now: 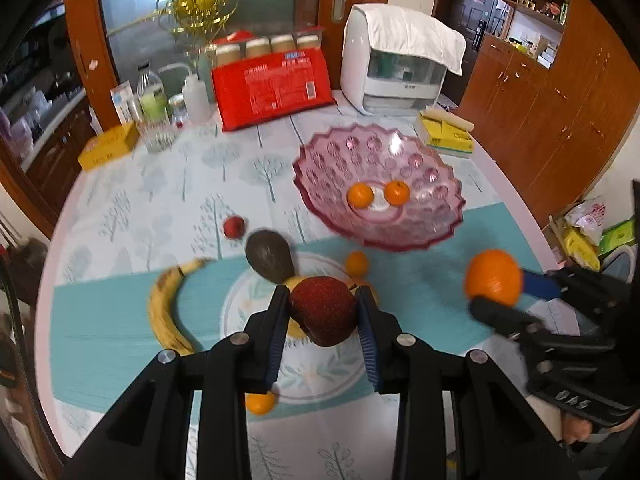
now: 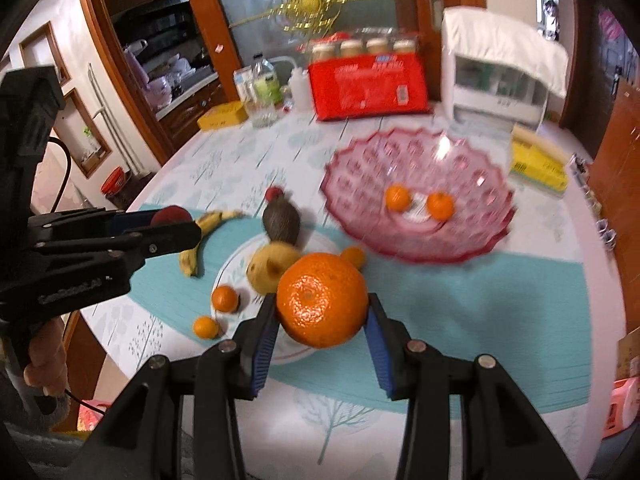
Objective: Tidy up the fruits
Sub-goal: 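Carry the red lychee and the orange over the pink bowl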
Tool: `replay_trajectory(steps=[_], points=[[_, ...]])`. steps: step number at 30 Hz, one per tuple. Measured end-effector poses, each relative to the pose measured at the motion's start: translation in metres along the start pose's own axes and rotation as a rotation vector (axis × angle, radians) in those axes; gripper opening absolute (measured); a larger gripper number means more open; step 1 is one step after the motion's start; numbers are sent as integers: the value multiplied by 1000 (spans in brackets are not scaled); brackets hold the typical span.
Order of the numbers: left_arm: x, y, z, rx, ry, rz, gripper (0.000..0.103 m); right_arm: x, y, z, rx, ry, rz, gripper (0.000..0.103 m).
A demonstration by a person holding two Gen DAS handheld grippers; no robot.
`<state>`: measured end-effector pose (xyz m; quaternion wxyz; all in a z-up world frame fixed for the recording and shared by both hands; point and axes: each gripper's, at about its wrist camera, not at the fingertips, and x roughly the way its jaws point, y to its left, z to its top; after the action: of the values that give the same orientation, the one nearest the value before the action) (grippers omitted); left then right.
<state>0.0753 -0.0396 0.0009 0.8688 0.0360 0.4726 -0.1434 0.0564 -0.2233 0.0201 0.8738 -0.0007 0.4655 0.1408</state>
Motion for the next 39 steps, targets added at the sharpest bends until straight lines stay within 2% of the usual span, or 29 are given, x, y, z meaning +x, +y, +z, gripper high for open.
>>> replay_trajectory(steps=[12,17,23,26,30,39], points=[[-22,1,83,94,-59,75,32,-64,-32,84,-6,-152,-116,43],[-21,-5,121,129,-97,102,32,-75,-53,112,38,-193,-170,43],[-13,-19,166,160,-138,101,32,-78,-75,144,79,-235,-225,43],[1,-28,183,173,-146,102,32,-72,-85,158,102,-245,-231,43],[34,-35,198,173,-117,93,32,-50,-97,171,132,-230,-242,43],[138,-42,205,157,16,58,32,42,-130,172,232,-90,-229,43]])
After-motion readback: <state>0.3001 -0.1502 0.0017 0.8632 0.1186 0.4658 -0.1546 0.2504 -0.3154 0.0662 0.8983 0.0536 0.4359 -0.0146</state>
